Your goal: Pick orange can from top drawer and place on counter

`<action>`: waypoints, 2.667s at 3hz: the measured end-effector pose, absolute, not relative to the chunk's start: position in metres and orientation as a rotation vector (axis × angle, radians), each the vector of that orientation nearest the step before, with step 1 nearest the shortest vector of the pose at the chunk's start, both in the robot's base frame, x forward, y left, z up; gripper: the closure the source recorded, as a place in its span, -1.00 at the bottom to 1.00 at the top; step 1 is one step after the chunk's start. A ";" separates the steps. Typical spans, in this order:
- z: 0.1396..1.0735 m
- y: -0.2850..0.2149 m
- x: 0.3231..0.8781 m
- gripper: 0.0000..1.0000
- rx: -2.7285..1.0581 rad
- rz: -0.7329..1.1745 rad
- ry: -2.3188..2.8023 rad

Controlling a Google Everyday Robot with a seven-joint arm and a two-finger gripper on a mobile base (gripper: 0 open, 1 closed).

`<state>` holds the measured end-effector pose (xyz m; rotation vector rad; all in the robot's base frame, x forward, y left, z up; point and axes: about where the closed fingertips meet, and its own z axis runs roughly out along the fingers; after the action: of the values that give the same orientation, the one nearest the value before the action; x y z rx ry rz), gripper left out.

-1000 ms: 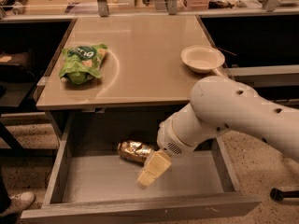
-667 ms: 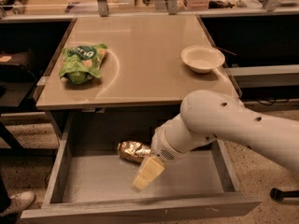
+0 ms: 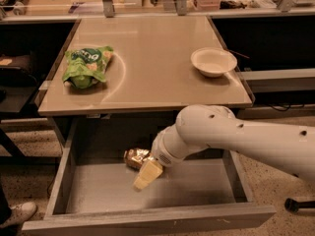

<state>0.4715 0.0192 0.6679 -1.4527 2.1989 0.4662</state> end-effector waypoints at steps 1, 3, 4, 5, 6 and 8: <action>0.652 0.023 0.488 -1.00 -1.433 0.452 2.203; 0.622 0.043 0.505 -1.00 -1.410 0.496 2.233; 0.611 0.053 0.507 -1.00 -1.417 0.510 2.245; 0.603 0.058 0.506 -1.00 -1.419 0.515 2.256; 0.603 0.058 0.506 -0.63 -1.419 0.515 2.256; 0.603 0.058 0.506 0.30 -1.419 0.515 2.256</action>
Offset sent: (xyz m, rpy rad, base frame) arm 0.0393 0.0199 -0.0522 0.0212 0.0288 -0.0446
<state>0.5062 0.0584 0.6034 -1.4186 2.2564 0.5150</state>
